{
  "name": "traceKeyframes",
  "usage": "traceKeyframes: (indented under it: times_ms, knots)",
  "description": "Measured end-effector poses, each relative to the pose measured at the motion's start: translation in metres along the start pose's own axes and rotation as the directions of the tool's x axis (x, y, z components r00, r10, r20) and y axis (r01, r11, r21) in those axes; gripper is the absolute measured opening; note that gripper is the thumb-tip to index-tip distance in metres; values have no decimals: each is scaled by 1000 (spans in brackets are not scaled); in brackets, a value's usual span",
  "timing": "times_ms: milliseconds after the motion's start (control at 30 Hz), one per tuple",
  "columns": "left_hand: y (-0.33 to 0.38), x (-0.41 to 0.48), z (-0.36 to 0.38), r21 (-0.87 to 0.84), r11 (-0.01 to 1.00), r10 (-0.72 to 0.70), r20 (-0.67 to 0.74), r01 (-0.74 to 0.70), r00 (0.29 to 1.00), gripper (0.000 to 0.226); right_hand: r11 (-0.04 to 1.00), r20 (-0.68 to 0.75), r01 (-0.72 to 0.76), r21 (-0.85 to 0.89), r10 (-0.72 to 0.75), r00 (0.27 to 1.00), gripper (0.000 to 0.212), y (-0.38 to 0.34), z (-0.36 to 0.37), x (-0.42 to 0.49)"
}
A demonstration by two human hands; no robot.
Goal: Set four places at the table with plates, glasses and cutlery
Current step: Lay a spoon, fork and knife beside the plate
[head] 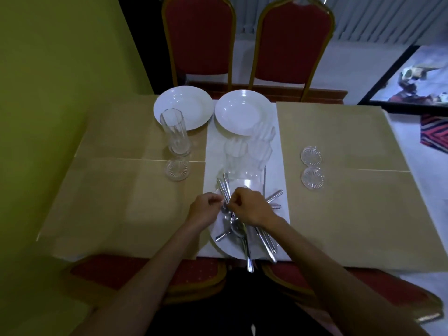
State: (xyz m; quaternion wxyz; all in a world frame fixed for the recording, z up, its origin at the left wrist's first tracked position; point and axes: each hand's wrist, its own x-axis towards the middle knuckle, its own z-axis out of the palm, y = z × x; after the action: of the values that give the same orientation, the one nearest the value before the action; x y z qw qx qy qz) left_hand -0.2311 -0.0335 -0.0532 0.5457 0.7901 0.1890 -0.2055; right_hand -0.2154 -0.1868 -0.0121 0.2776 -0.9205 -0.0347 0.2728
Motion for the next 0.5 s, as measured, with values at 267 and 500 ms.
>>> traceKeyframes:
  times_ms: [267,500]
  knots:
    - [-9,-12,2,137,991,10,-45,-3,999,27,947,-88,-77,-312,52,995,35,-4,26,17]
    - [-14,-10,0,152,988,13,-32,-8,999,26,941,-107,-130,-313,101,989,47,-1,32,20]
